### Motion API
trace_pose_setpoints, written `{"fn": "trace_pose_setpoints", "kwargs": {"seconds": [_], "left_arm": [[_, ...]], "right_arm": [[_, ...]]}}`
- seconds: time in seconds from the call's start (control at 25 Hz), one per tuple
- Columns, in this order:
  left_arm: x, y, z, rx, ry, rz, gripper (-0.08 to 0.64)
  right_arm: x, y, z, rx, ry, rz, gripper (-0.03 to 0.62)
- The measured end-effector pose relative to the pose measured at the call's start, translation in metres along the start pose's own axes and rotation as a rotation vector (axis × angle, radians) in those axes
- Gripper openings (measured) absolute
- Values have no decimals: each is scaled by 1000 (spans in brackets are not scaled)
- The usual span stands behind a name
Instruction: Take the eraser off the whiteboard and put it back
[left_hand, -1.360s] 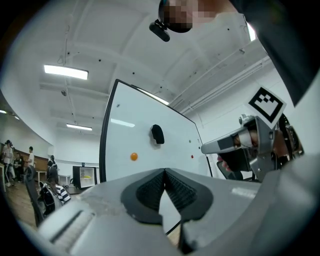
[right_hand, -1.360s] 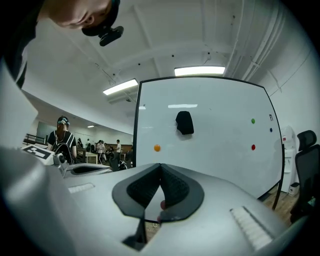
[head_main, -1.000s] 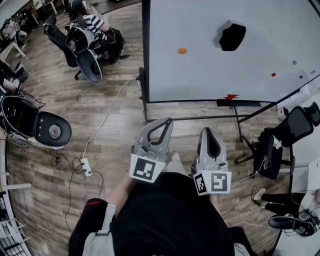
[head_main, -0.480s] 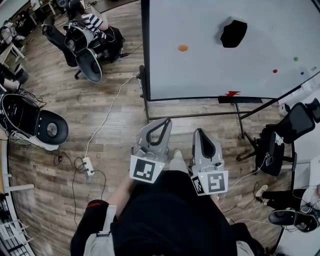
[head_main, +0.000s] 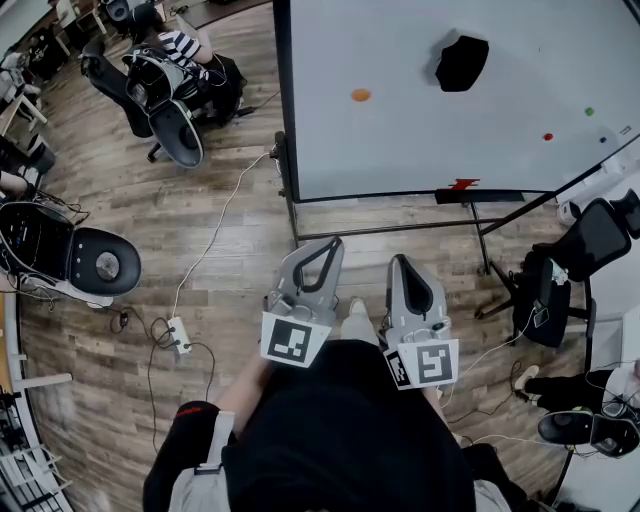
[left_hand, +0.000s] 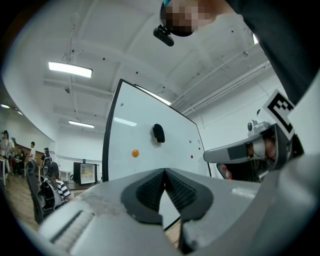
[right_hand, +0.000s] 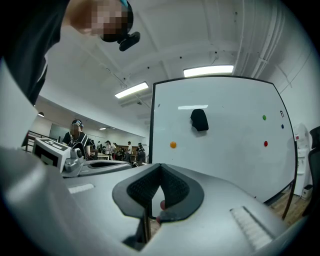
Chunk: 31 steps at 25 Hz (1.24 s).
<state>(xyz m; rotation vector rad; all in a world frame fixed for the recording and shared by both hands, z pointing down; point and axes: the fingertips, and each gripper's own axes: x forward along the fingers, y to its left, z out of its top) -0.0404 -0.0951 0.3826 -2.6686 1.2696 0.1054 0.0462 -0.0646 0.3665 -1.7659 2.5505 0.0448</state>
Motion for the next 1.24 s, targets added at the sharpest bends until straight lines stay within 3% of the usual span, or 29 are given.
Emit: {"fn": "trace_pose_setpoints", "kwargs": {"seconds": [0.36, 0.52, 1.24], "left_arm": [[1, 0, -3, -25, 9, 9, 3], [1, 1, 4, 19, -26, 4, 3], [2, -4, -9, -36, 33, 14, 3]], "right_arm": [[0, 0, -4, 2, 9, 2, 2], [1, 2, -4, 2, 12, 8, 2], [2, 1, -9, -1, 26, 21, 2]]}}
